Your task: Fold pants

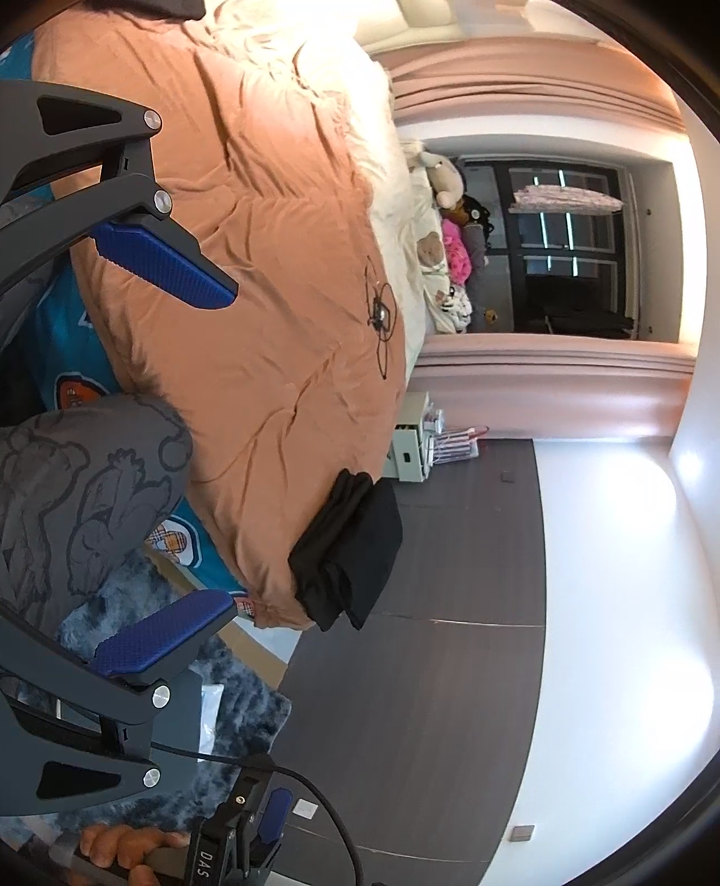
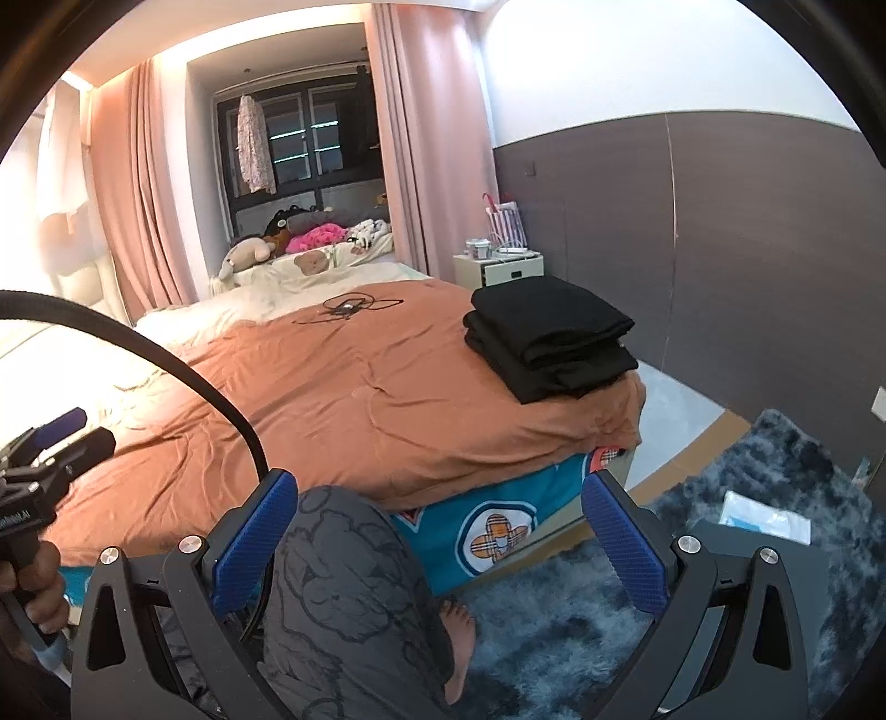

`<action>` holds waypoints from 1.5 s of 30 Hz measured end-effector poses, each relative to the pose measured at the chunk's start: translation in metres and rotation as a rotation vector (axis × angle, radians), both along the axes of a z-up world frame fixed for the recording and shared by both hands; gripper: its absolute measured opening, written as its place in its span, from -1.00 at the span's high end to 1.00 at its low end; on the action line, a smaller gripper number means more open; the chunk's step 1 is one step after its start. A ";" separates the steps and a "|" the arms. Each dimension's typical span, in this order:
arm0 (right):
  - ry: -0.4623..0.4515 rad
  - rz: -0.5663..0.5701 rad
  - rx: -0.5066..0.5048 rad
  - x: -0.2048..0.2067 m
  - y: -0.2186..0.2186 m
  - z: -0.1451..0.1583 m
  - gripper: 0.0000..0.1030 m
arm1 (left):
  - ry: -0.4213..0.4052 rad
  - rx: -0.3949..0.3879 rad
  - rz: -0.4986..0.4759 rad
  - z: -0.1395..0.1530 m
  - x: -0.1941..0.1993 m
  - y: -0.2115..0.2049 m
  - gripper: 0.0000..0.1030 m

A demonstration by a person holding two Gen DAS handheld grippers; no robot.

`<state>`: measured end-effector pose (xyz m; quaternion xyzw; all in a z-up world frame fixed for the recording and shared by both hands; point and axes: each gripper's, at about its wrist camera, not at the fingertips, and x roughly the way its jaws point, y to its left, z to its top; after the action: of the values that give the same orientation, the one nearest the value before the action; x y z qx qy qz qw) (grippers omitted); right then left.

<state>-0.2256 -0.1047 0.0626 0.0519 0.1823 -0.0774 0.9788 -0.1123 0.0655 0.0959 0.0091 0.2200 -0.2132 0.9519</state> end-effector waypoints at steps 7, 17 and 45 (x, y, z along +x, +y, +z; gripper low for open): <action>0.001 0.004 -0.007 -0.004 0.007 -0.001 -1.00 | 0.015 -0.007 0.005 -0.001 -0.001 0.005 -0.99; 0.003 0.021 -0.027 -0.005 0.013 0.003 -1.00 | 0.007 -0.002 0.007 0.000 -0.007 0.008 -0.99; 0.004 0.038 -0.078 -0.002 0.014 0.004 -1.00 | -0.004 -0.005 0.000 0.004 -0.014 0.005 -0.99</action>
<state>-0.2278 -0.0910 0.0667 0.0101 0.1822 -0.0660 0.9810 -0.1267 0.0704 0.1001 0.0070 0.2177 -0.2135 0.9523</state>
